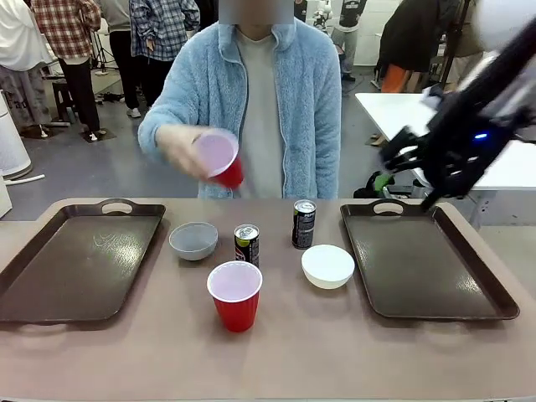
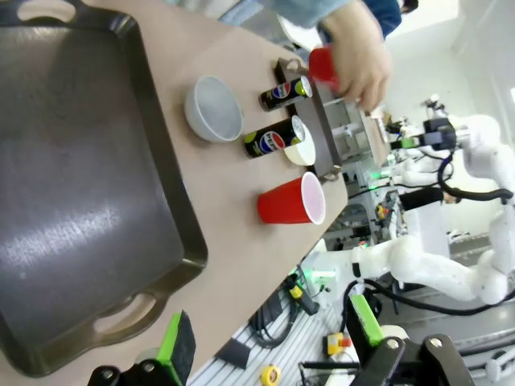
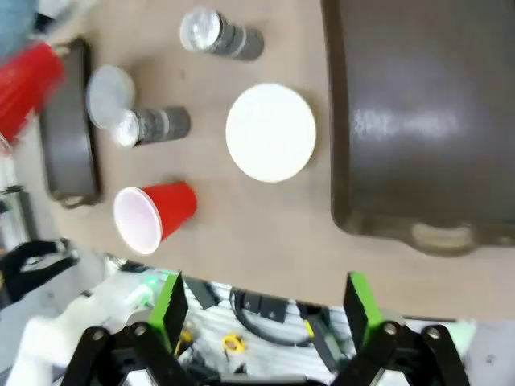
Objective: Prepare tableware on both trays.
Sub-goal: Pick up a Picnic Bowl from the table and place it on a Handle tray.
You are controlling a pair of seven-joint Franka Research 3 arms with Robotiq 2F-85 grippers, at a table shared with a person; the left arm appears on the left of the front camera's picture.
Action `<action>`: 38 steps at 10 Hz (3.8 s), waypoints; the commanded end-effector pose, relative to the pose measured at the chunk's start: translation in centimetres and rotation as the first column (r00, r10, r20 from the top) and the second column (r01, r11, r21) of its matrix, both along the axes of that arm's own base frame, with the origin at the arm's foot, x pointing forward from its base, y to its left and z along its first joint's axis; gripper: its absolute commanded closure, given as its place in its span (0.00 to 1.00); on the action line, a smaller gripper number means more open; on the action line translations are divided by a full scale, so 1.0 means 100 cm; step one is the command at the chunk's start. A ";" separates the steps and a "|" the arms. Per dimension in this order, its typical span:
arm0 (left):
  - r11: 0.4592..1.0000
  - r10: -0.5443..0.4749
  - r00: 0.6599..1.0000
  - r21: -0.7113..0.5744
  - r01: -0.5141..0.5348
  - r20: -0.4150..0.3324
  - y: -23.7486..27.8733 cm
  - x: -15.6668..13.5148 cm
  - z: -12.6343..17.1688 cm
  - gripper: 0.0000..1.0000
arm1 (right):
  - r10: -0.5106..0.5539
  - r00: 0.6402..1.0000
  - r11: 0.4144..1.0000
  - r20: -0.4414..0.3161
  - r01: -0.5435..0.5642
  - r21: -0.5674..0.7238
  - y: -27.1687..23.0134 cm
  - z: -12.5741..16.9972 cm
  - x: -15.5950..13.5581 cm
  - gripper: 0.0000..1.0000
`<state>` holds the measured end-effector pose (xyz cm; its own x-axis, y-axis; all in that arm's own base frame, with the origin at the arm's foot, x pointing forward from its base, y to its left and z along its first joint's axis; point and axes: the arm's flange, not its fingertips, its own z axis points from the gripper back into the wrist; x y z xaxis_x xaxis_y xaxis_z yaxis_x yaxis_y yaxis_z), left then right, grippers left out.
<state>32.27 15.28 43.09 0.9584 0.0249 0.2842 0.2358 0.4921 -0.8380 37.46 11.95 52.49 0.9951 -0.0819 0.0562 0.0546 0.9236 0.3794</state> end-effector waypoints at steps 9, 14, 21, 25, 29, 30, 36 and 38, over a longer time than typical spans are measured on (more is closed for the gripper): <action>1.000 0.001 1.000 -0.014 -0.001 0.011 0.001 -0.001 0.001 0.00 | -0.024 0.994 0.995 -0.110 0.013 -0.099 0.026 -0.030 0.040 0.00; 1.000 0.001 1.000 -0.014 -0.001 0.011 0.001 -0.001 0.001 0.00 | 0.070 0.968 0.948 -0.239 -0.139 -0.286 0.086 -0.103 0.065 0.00; 1.000 0.001 1.000 -0.014 -0.001 0.011 0.001 -0.001 0.001 0.00 | 0.167 0.972 0.920 -0.163 -0.213 -0.330 0.105 -0.158 0.085 0.00; 1.000 0.001 1.000 -0.014 -0.001 0.011 0.001 -0.001 0.001 0.00 | 0.162 0.973 0.915 -0.165 -0.210 -0.345 0.105 -0.177 0.090 0.00; 1.000 0.001 1.000 -0.014 -0.001 0.011 0.001 -0.001 0.001 0.00 | 0.180 0.968 0.907 -0.177 -0.233 -0.352 0.106 -0.188 0.093 0.23; 1.000 0.001 1.000 -0.014 -0.001 0.011 0.001 -0.001 0.001 0.00 | 0.178 0.968 0.908 -0.177 -0.230 -0.350 0.106 -0.187 0.094 0.39; 1.000 0.001 1.000 -0.014 -0.001 0.011 0.001 -0.001 0.001 0.00 | 0.154 0.972 0.907 -0.176 -0.210 -0.364 0.105 -0.187 0.094 0.97; 1.000 0.001 1.000 -0.014 -0.001 0.011 0.001 -0.001 0.001 0.00 | 0.160 0.962 0.907 -0.220 -0.231 -0.353 0.103 -0.175 0.087 1.00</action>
